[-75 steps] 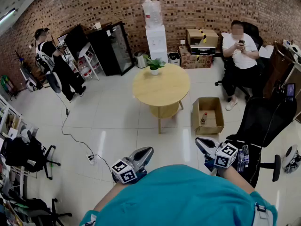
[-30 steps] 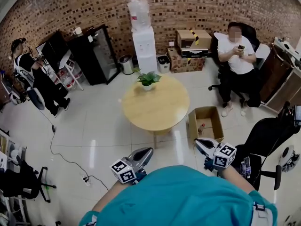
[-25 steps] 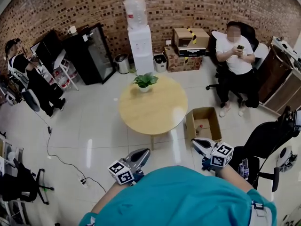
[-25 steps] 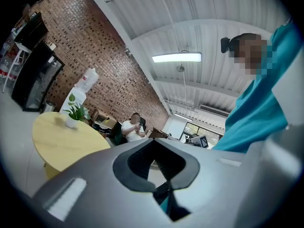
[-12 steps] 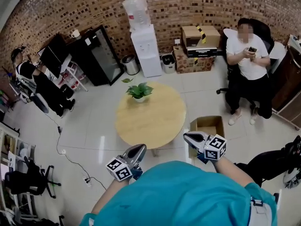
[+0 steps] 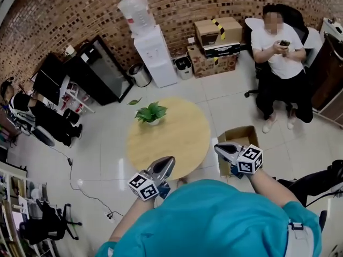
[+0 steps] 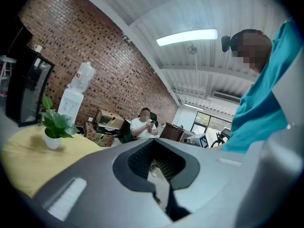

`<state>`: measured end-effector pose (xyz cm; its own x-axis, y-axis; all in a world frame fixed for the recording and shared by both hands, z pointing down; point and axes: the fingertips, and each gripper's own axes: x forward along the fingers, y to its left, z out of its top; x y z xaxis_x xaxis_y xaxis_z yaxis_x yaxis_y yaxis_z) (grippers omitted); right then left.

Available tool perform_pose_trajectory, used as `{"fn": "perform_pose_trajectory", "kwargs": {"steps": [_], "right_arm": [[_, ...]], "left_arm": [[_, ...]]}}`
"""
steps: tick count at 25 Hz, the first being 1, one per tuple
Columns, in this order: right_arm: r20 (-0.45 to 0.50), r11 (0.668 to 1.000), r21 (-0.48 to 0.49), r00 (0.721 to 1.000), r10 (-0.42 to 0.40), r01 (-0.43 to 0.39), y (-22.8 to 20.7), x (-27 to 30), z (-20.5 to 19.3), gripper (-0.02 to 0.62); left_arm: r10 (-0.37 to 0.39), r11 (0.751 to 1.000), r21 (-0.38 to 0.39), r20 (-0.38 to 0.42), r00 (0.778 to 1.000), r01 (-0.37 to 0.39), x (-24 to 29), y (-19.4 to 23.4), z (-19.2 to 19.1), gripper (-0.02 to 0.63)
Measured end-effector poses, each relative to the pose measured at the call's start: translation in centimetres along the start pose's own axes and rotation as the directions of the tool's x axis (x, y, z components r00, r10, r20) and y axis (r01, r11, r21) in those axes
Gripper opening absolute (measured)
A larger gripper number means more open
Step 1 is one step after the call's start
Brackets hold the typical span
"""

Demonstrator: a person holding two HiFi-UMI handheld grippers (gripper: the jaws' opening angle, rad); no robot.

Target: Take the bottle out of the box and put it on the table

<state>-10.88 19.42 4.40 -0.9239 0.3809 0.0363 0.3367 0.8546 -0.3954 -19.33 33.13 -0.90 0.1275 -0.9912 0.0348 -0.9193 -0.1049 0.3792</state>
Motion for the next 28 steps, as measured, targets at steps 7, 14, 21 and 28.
{"fn": "perform_pose_trajectory", "kwargs": {"steps": [7,14,21,28], "right_arm": [[-0.034,0.983,0.023,0.983,-0.18,0.181,-5.1,3.0,3.0,0.002],[-0.027,0.906,0.12,0.914,-0.406,0.406,-21.8,-3.5,-1.8,0.002],[-0.072,0.83,0.142,0.841,-0.535,0.54,-44.5,-12.2,-15.1,0.002],[-0.157,0.758,0.157,0.774,-0.614,0.633,-59.5,-15.5,-32.9,0.016]], "left_arm": [[-0.125,0.992,0.03,-0.045,0.991,0.126,2.1,5.6,3.4,0.0],[-0.243,0.97,-0.008,-0.141,0.96,0.244,14.4,9.3,-2.0,0.0],[-0.286,0.948,0.035,-0.338,0.897,0.316,34.8,12.9,-15.1,0.0],[-0.312,0.929,-0.033,-0.605,0.733,0.368,48.9,17.4,-35.7,0.0]]}}
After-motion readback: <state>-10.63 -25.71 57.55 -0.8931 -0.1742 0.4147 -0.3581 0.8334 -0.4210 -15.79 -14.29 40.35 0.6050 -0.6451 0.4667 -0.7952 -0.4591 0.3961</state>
